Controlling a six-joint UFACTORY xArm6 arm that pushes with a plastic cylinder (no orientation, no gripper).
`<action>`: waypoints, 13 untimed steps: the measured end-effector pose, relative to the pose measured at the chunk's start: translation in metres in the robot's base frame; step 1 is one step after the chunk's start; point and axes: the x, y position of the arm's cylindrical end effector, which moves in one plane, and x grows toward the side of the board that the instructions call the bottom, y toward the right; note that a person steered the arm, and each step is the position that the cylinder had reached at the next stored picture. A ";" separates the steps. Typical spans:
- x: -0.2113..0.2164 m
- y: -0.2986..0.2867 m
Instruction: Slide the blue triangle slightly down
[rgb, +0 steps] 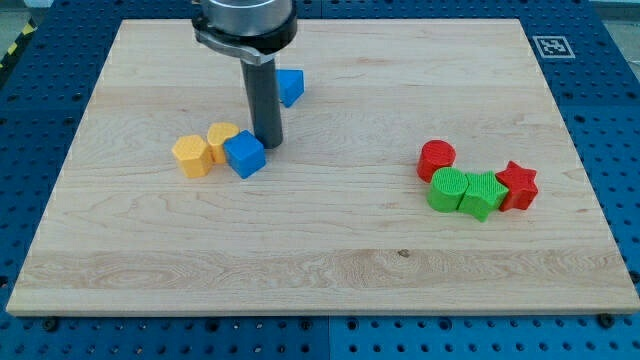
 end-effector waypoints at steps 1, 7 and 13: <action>-0.014 0.033; -0.115 -0.004; -0.065 0.022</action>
